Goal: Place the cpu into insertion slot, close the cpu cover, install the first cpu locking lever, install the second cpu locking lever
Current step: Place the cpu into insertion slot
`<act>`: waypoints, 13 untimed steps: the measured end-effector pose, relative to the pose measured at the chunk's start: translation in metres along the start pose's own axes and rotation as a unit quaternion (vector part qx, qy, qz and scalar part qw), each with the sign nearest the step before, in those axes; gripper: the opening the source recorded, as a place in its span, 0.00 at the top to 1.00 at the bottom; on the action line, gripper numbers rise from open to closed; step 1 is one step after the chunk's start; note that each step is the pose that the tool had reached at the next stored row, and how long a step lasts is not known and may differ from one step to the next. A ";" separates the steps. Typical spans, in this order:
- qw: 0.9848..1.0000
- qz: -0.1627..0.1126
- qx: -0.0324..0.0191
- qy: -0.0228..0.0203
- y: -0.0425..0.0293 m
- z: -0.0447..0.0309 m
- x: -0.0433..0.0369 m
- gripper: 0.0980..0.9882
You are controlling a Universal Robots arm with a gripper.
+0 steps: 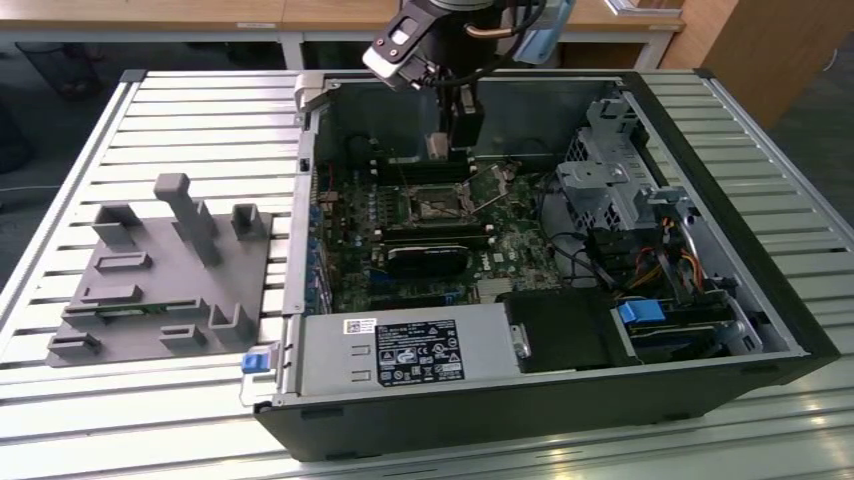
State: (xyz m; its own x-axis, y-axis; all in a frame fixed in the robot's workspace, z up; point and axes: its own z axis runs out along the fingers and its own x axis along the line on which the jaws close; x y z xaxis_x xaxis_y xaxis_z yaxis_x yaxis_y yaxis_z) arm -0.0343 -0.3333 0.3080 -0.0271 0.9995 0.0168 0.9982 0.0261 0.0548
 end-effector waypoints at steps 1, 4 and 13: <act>1.000 0.001 0.000 0.000 -0.0001 0.0010 0.0002 0.50; 1.000 0.002 0.000 0.000 -0.0002 0.0043 0.0005 0.50; 1.000 0.004 0.000 0.000 -0.0007 0.0151 0.0012 0.50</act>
State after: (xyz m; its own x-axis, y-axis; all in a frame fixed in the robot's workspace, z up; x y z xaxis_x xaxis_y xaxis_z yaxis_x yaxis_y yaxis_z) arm -0.0342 -0.3319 0.2930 -0.0185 0.9997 0.0167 0.9983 0.0175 0.0548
